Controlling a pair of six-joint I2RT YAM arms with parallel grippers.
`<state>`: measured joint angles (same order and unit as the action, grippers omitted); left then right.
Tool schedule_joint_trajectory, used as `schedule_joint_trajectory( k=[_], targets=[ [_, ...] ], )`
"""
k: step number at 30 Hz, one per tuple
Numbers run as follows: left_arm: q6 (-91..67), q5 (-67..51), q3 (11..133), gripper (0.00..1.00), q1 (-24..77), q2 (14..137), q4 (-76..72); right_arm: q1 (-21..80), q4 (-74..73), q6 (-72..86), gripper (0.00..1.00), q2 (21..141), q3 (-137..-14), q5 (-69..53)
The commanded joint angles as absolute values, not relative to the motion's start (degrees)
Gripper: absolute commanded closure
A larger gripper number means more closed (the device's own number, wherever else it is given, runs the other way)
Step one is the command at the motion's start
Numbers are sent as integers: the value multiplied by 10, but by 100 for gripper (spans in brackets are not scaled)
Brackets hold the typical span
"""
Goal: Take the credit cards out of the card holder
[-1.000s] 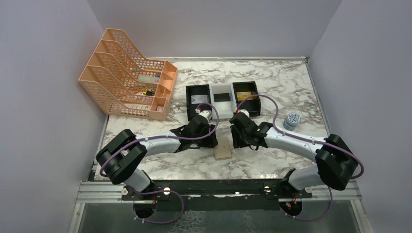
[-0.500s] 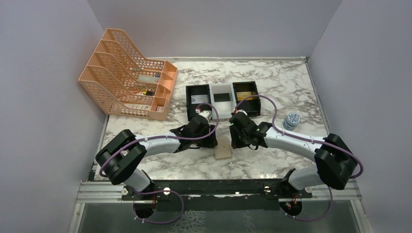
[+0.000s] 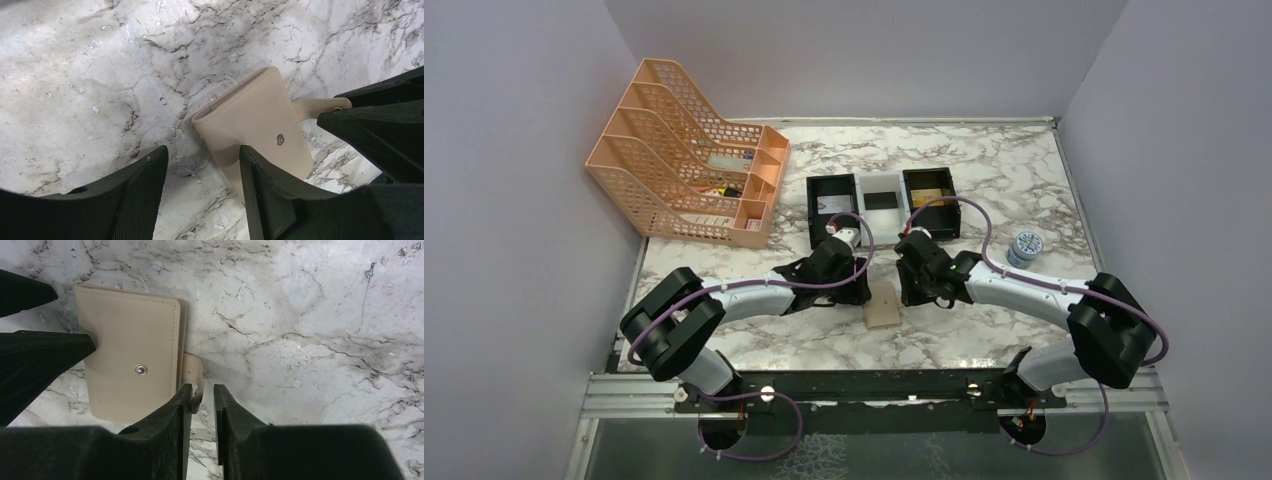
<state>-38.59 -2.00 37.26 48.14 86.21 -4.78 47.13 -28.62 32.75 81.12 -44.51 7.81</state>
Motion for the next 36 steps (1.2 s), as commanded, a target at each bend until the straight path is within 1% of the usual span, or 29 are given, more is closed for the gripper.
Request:
schedule_joint_trajectory(
  k=[1, 4, 9, 11, 13, 17, 20, 24, 28, 36],
  targets=[
    [-377, -24, 367, 43, 483, 863, -13, 468, -245, 323, 81, 823, -451, 66],
    [-378, -23, 367, 43, 483, 857, -12, 468, -251, 321, 91, 839, -460, 67],
    [-385, -4, 358, 43, 483, 837, -12, 468, -265, 324, 99, 825, -459, 71],
    [-390, 10, 350, 40, 483, 823, -15, 468, -257, 324, 99, 803, -456, 60],
    [-392, 24, 343, 35, 483, 808, -18, 468, -248, 327, 99, 780, -450, 49],
    [-400, 65, 331, 22, 483, 767, -12, 468, -240, 335, 99, 751, -451, 26],
    [-411, 117, 322, 11, 483, 722, 9, 468, -232, 342, 99, 743, -455, -6],
    [-424, 188, 316, 1, 482, 660, 61, 468, -210, 356, 99, 732, -457, -51],
    [-437, 242, 315, 1, 482, 604, 111, 468, -183, 366, 99, 720, -461, -89],
    [-455, 265, 294, 1, 482, 522, 134, 468, -139, 366, 99, 727, -471, -162]
  ],
)
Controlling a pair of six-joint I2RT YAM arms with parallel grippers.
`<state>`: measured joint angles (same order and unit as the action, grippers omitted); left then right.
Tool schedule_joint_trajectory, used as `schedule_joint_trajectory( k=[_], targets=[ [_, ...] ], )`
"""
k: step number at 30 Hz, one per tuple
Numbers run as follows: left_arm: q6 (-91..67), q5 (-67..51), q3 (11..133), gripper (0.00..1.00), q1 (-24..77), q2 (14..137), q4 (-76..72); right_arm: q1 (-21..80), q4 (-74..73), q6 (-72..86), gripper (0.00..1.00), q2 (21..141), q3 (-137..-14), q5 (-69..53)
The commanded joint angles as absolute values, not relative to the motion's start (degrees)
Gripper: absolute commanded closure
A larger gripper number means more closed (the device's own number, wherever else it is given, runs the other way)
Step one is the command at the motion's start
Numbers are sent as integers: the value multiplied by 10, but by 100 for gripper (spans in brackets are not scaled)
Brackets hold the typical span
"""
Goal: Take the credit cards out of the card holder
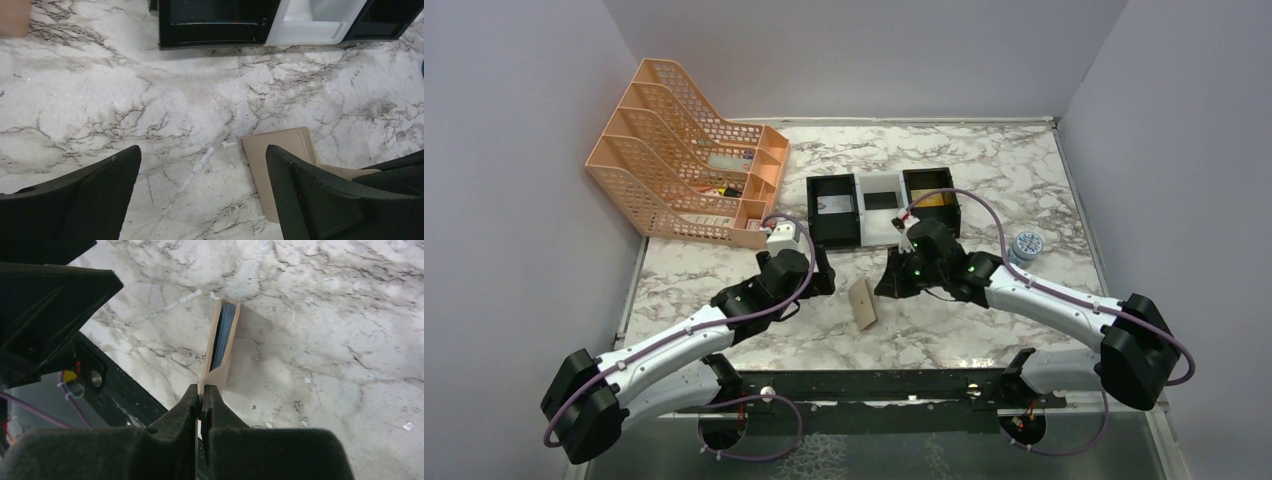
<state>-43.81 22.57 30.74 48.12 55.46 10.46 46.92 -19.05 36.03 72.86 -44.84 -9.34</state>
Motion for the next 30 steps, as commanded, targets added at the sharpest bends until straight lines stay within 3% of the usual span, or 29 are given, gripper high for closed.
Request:
schedule_joint_trajectory(
  k=[1, 8, 14, 19, 22, 30],
  targets=[
    [-458, 266, 292, 1, 482, 516, 136, 468, -133, 367, 99, 732, -474, -177],
    [-474, 268, 283, 1, 481, 485, 145, 468, -60, 402, 99, 742, -457, -245],
    [-463, 250, 281, 1, 481, 497, 140, 468, -136, 374, 99, 756, -476, -122],
    [-436, 191, 282, 1, 482, 536, 97, 444, -169, 355, 99, 758, -463, -68],
    [-433, 146, 278, 6, 482, 564, 52, 415, -153, 351, 99, 762, -421, -79],
    [-411, 35, 296, 7, 482, 649, -40, 338, -102, 338, 99, 776, -317, -126]
  ],
)
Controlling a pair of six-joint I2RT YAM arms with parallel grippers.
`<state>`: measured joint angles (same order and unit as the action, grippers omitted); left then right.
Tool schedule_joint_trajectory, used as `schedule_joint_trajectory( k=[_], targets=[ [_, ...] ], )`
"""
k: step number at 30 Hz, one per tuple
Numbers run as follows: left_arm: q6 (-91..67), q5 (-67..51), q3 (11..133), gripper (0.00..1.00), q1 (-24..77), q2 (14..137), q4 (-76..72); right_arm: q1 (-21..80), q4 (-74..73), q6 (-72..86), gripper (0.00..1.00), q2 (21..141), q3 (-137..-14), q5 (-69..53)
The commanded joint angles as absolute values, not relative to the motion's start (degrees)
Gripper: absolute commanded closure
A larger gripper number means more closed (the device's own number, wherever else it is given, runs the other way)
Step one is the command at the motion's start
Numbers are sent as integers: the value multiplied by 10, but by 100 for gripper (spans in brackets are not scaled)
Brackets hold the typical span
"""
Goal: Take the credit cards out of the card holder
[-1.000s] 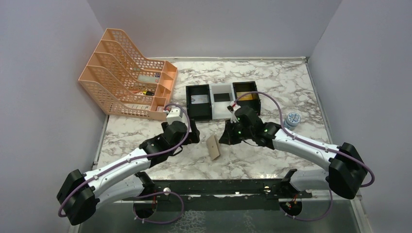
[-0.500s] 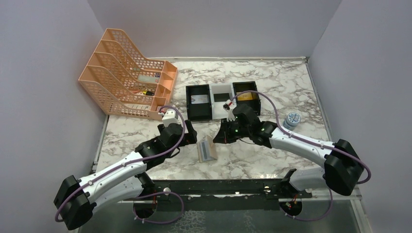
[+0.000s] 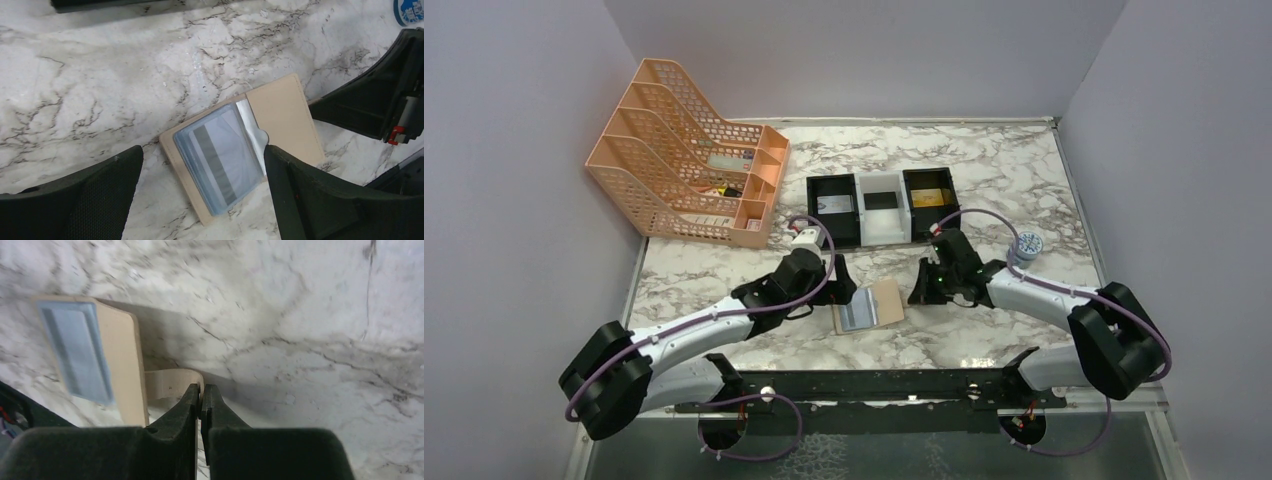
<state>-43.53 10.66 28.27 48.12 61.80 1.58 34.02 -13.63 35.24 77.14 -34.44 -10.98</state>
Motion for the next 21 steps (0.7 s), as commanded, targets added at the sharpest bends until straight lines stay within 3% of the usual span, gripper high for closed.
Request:
schedule_joint_trajectory(
  k=[1, 11, 18, 21],
  targets=[
    [-404, 28, 301, 8, 481, 660, -40, 338, -100, 340, 99, 776, -313, -127],
    [-381, -34, 332, 21, 481, 749, -39, 338, -103, 400, 95, 754, -272, -73],
    [-378, -45, 342, 40, 482, 815, -35, 338, -150, 375, 74, 671, -306, -77],
    [-377, -42, 344, 42, 482, 824, -37, 338, -171, 346, 67, 651, -335, -110]
  ],
)
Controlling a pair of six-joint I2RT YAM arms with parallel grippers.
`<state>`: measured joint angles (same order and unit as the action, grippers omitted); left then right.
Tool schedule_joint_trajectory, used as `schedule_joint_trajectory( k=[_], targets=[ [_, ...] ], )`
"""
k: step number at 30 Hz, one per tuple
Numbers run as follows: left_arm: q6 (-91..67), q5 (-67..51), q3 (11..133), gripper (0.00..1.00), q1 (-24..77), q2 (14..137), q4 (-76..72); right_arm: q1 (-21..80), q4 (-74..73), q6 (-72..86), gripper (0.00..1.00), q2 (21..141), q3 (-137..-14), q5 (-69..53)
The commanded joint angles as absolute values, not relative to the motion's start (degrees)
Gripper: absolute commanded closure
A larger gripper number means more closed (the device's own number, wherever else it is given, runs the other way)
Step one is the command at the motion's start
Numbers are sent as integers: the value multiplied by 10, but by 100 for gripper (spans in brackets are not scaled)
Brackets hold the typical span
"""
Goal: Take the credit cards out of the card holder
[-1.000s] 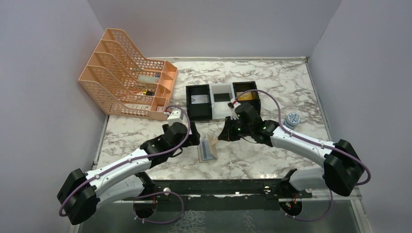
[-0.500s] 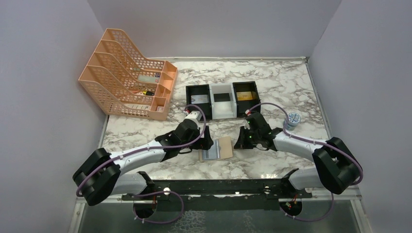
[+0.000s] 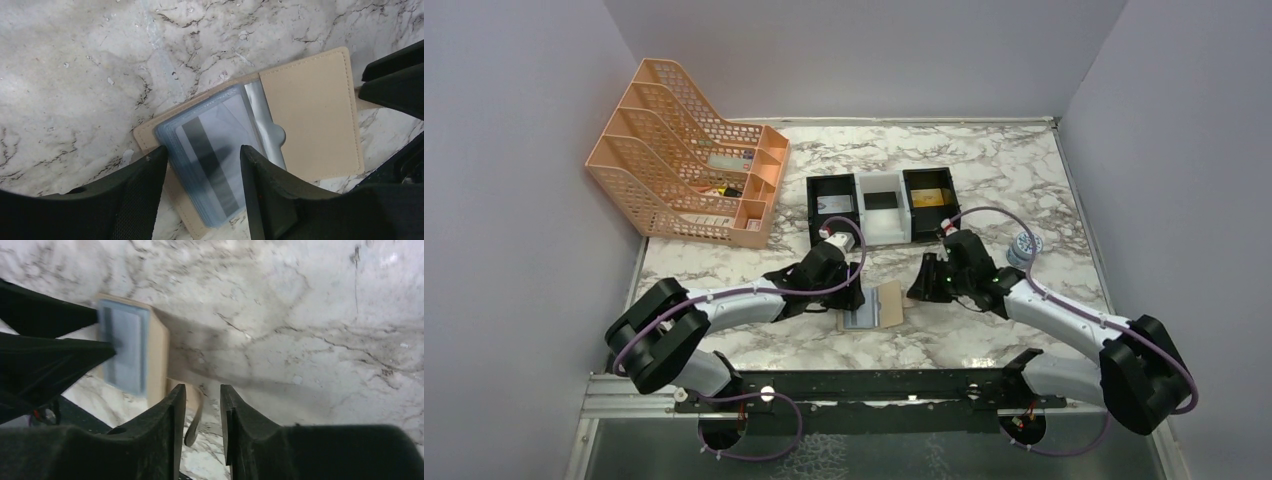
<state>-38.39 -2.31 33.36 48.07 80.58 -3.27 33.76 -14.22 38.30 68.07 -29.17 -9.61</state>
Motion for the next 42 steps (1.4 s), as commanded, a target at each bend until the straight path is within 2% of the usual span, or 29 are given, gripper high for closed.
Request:
schedule_joint_trajectory(
  k=[1, 9, 12, 15, 22, 30, 37, 39, 42],
  targets=[
    [-374, -39, 346, 43, 483, 825, -36, 338, -169, 328, 63, 646, -342, -140],
    [-368, -34, 352, 45, 483, 827, -32, 339, -129, 323, 58, 627, -368, -282],
    [-368, -29, 351, 46, 482, 824, -31, 339, -118, 321, 67, 661, -378, -327],
    [-370, -23, 349, 47, 483, 817, -31, 341, -103, 308, 72, 702, -378, -349],
    [-369, -20, 347, 48, 482, 805, -28, 357, -109, 302, 80, 806, -384, -295],
    [-379, -19, 339, 49, 482, 788, -31, 370, -167, 276, 73, 847, -405, -181],
    [-378, -19, 343, 49, 482, 793, -27, 374, -265, 281, 64, 795, -444, -16],
    [-378, -18, 343, 49, 483, 792, -27, 373, -278, 286, 63, 768, -450, -2],
    [-377, -18, 344, 49, 482, 791, -26, 373, -277, 277, 62, 733, -464, -44]
  ],
)
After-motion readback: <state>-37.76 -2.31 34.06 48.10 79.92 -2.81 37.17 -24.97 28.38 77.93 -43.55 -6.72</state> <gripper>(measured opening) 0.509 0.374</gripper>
